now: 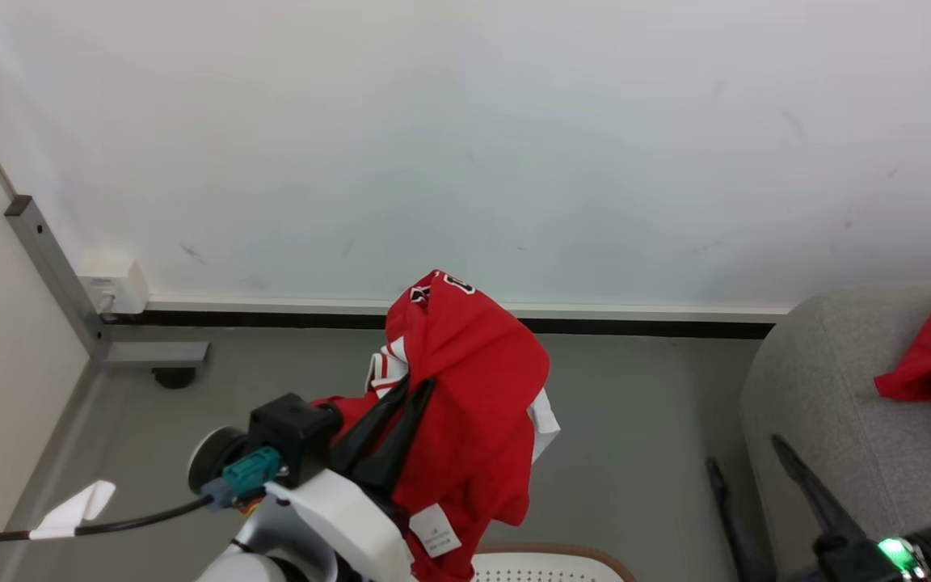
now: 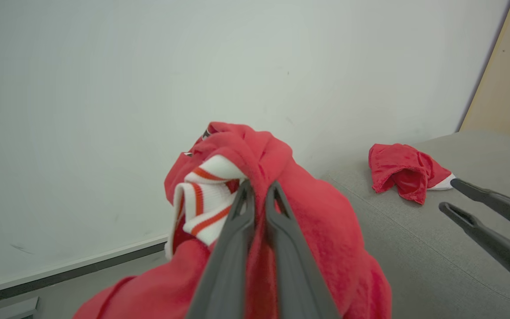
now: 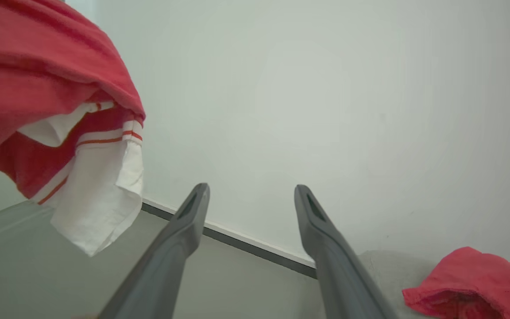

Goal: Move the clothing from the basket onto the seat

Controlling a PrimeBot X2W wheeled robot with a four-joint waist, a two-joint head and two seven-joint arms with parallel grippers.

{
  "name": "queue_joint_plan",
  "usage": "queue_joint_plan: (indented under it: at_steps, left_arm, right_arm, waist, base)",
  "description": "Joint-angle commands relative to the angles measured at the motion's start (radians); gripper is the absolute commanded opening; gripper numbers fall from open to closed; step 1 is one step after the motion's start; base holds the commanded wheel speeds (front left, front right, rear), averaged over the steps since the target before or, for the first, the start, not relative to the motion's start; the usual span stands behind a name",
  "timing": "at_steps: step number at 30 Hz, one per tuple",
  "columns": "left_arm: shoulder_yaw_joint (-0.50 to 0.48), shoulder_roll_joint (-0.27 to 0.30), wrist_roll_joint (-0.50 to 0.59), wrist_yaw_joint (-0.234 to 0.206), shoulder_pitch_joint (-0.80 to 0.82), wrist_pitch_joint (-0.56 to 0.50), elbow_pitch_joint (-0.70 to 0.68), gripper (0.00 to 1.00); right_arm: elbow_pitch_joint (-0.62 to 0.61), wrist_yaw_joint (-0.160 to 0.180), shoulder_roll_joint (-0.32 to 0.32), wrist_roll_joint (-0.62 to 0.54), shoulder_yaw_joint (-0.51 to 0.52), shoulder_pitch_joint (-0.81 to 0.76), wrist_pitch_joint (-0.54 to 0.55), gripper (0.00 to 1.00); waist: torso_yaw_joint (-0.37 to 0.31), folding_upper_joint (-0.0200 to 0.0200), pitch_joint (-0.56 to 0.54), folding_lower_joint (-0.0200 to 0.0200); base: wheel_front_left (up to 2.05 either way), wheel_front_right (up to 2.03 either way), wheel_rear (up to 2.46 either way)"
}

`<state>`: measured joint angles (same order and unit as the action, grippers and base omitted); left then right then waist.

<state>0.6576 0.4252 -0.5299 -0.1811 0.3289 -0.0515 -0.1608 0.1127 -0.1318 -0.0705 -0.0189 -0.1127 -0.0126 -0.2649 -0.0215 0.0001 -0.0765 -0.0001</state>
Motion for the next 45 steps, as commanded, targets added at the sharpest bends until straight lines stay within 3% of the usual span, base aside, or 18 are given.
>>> queue_joint_plan:
  at_steps: [1, 8, 14, 23, 24, 25, 32, 33, 35, 36, 37, 45]
  left_arm:
    - [0.002, 0.005, -0.01, 0.004, 0.0, -0.004, -0.009, 0.0]
    - [0.027, -0.01, -0.019, 0.021, 0.016, -0.023, -0.025, 0.0]
    - [0.058, -0.028, -0.023, 0.043, 0.033, -0.032, -0.029, 0.0]
    - [0.09, -0.054, -0.035, 0.072, 0.046, -0.041, -0.012, 0.0]
    - [0.092, -0.057, -0.038, 0.074, 0.047, -0.04, -0.009, 0.0]
    - [0.093, -0.059, -0.04, 0.076, 0.047, -0.038, -0.004, 0.0]
    - [0.085, -0.054, -0.036, 0.065, 0.041, -0.015, 0.033, 0.0]
    - [0.083, -0.053, -0.031, 0.063, 0.04, -0.008, 0.038, 0.07]
    - [0.083, -0.05, -0.023, 0.063, 0.035, 0.003, 0.049, 0.4]
    - [0.084, -0.049, -0.02, 0.064, 0.033, 0.012, 0.053, 0.88]
    - [0.085, -0.049, -0.018, 0.065, 0.03, 0.022, 0.06, 1.0]
    - [0.101, -0.049, 0.04, 0.064, 0.0, 0.148, 0.135, 1.0]
  right_arm:
    - [0.001, 0.002, -0.027, -0.026, -0.03, 0.026, 0.001, 1.0]
    - [0.059, 0.002, -0.108, -0.076, -0.235, 0.18, 0.001, 1.0]
    - [0.171, 0.002, -0.135, -0.071, -0.373, 0.336, 0.001, 1.0]
    - [0.297, 0.002, -0.1, -0.038, -0.463, 0.467, 0.001, 1.0]
    - [0.301, 0.002, -0.091, -0.017, -0.46, 0.473, 0.001, 0.45]
    - [0.309, 0.002, -0.081, 0.005, -0.46, 0.474, 0.001, 0.0]
    - [0.321, 0.002, -0.052, 0.135, -0.419, 0.464, 0.001, 0.0]
    - [0.322, 0.002, -0.05, 0.146, -0.411, 0.462, 0.001, 0.0]
    - [0.32, 0.002, -0.05, 0.165, -0.399, 0.464, 0.001, 0.0]
    - [0.321, 0.002, -0.05, 0.172, -0.394, 0.466, 0.001, 0.0]
    - [0.323, 0.002, -0.048, 0.176, -0.389, 0.469, 0.001, 0.0]
    - [0.314, 0.002, -0.053, 0.196, -0.304, 0.489, 0.001, 0.0]
  waist:
    - [-0.005, -0.0001, 0.006, 0.0001]
    - [-0.024, -0.0001, 0.023, 0.0001]
    - [-0.026, -0.0001, 0.033, 0.0001]
    - [-0.015, -0.0001, 0.039, 0.0001]
    - [-0.012, -0.0001, 0.039, 0.0001]
    - [-0.01, -0.0001, 0.038, 0.0001]
    - [-0.005, -0.0001, 0.041, 0.0001]
    - [-0.006, -0.0001, 0.041, 0.0001]
    - [-0.008, -0.0001, 0.042, 0.0001]
    - [-0.009, -0.0001, 0.042, 0.0001]
    - [-0.01, -0.0001, 0.042, 0.0001]
    - [-0.012, -0.0001, 0.043, 0.0001]
  base:
    - [0.0, 0.0, 0.0]
    - [0.0, 0.0, 0.0]
    - [0.0, 0.0, 0.0]
    - [0.0, 0.0, 0.0]
    - [0.0, 0.0, 0.0]
    - [0.0, 0.0, 0.0]
    - [0.0, 0.0, 0.0]
    - [0.0, 0.0, 0.0]
    - [0.0, 0.0, 0.0]
    - [0.0, 0.0, 0.0]
    - [0.0, 0.0, 0.0]
    - [0.0, 0.0, 0.0]
